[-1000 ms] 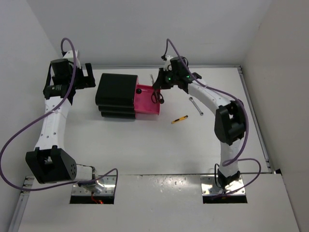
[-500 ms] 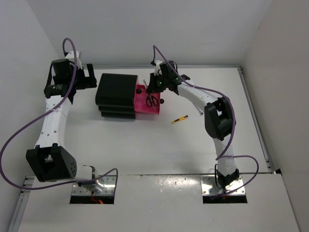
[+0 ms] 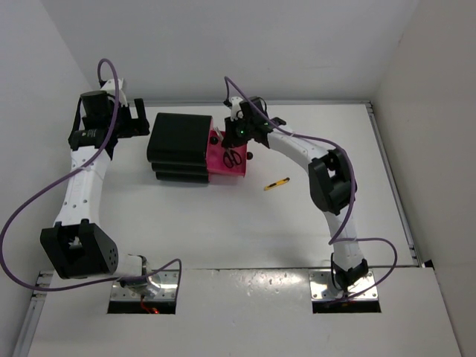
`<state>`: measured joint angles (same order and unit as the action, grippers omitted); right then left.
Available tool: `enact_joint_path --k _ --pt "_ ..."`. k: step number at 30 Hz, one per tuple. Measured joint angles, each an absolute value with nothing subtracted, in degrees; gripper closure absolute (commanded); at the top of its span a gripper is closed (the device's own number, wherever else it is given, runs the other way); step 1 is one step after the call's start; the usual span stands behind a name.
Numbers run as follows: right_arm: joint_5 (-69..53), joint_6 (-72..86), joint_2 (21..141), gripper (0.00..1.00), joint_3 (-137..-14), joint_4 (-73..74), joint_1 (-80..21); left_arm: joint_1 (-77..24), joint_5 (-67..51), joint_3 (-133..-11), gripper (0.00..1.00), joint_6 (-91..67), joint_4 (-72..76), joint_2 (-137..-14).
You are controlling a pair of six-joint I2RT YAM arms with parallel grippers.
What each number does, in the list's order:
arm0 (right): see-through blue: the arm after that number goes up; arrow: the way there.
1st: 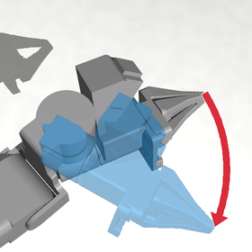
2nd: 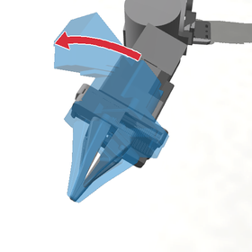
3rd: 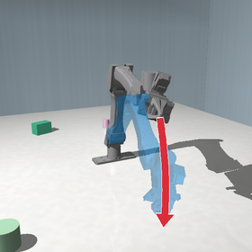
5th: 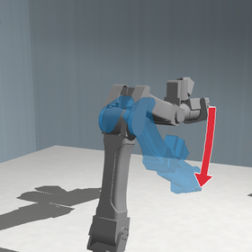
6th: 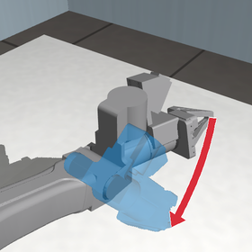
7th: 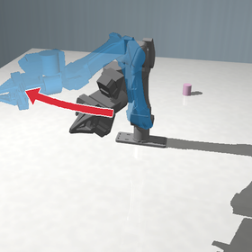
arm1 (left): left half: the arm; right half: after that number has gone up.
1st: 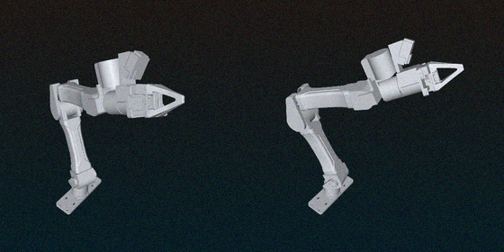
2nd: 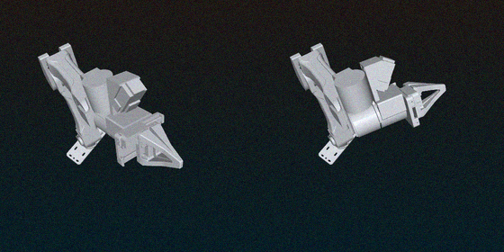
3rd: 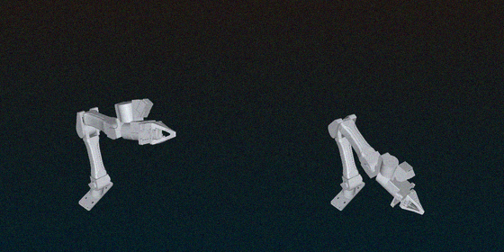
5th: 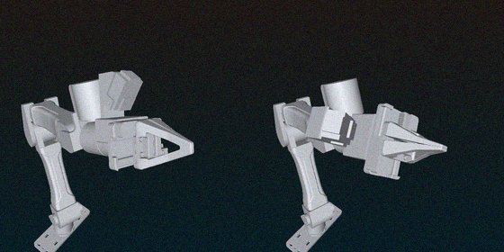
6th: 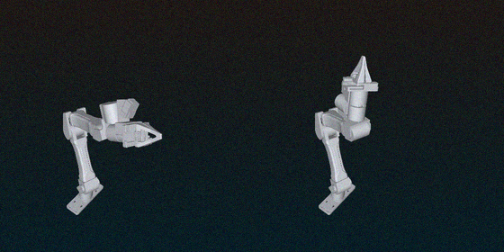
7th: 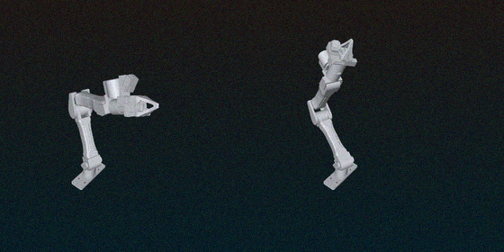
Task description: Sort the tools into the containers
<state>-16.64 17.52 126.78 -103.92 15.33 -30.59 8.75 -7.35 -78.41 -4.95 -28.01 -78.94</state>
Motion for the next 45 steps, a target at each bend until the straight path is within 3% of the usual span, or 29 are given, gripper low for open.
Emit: enact_joint_path --k 9,14,18,28,34,39,45 --pt "-16.69 15.86 126.80 0.96 -101.67 15.25 -30.59 8.75 -7.31 -78.41 0.00 -4.95 -28.01 -78.98" --pt "-16.73 15.31 126.85 0.65 -101.21 15.27 -30.59 8.75 -7.31 -78.41 0.00 -4.89 -28.01 -78.98" --pt "-16.78 15.11 126.85 0.51 -101.21 15.11 -30.61 8.75 -7.31 -78.41 0.00 -4.56 -28.01 -78.98" --pt "-23.70 18.72 123.96 0.50 -101.82 15.53 -29.74 8.75 -9.13 -78.63 0.00 -4.51 -28.36 -80.29" --pt "-33.30 19.62 113.34 0.48 -100.14 16.71 -20.64 8.12 -11.38 -81.76 0.00 -3.49 -31.05 -80.84" --pt "-33.91 9.34 110.78 0.48 -99.46 25.58 -11.51 7.79 -8.56 -83.20 0.00 -3.73 -31.33 -80.93" --pt "-29.30 -13.23 111.96 0.46 -93.49 37.41 -11.46 7.79 -2.63 -86.63 0.00 -3.99 -34.59 -85.89"
